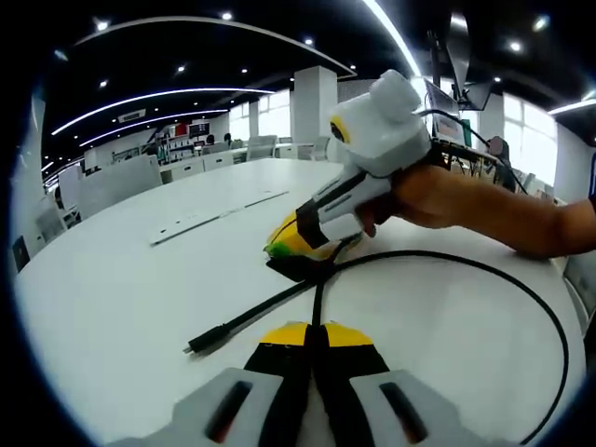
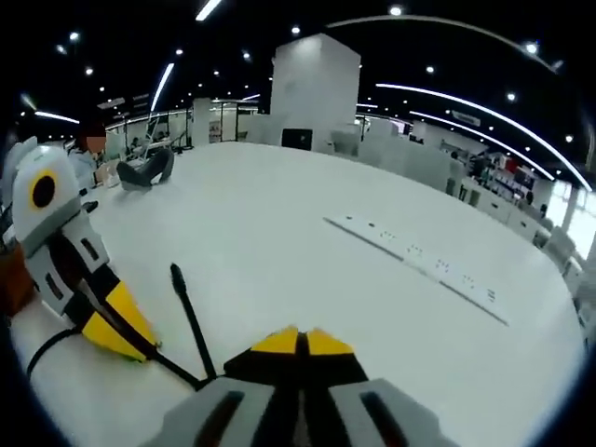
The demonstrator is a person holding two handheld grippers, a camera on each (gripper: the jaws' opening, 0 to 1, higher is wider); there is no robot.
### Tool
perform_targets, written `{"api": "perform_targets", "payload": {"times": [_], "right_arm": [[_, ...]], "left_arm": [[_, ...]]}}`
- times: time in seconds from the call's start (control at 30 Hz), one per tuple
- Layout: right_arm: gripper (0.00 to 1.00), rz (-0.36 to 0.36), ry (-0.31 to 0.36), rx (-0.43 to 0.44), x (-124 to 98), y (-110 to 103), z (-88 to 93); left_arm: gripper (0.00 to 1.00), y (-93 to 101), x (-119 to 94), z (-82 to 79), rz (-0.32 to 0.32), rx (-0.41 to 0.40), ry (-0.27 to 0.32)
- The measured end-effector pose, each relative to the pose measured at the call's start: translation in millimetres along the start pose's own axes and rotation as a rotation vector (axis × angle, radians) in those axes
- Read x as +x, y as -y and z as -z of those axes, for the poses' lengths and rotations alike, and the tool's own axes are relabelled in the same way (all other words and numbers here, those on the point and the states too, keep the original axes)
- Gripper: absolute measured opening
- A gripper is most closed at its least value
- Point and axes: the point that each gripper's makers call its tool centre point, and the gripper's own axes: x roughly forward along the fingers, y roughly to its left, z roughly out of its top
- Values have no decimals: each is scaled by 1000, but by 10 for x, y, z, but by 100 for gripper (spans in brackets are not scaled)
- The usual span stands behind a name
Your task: Find the charging cable on the desk, coil it up and secure with Velcro.
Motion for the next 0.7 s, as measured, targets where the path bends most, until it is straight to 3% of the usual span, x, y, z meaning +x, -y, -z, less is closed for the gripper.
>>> {"api": "perform_targets", "payload": {"times": [0.2,0.23,0.27,0.37,0.4,0.47,0.7], "right_arm": [[2,-4,11,-12,-67,0,-69],[2,36,83,-18,-142,48,-255],[2,45,107,-8,-182,52,-320],[2,1,136,43,-327,-22,-463],[2,2,138,103,-351,5,-494],[2,-72,129,199,-395,-42,-531],[2,-150,56,98,-351,-55,-460]], "left_arm": [[5,-10,-9,-3,2,2,3],[5,-14,-13,-4,2,3,2],[5,-16,-14,-5,2,3,2],[5,-20,-17,-9,2,2,3],[5,-22,-18,-9,2,2,3],[5,-24,-20,-12,0,3,2],[5,-31,-19,-18,0,6,3]]}}
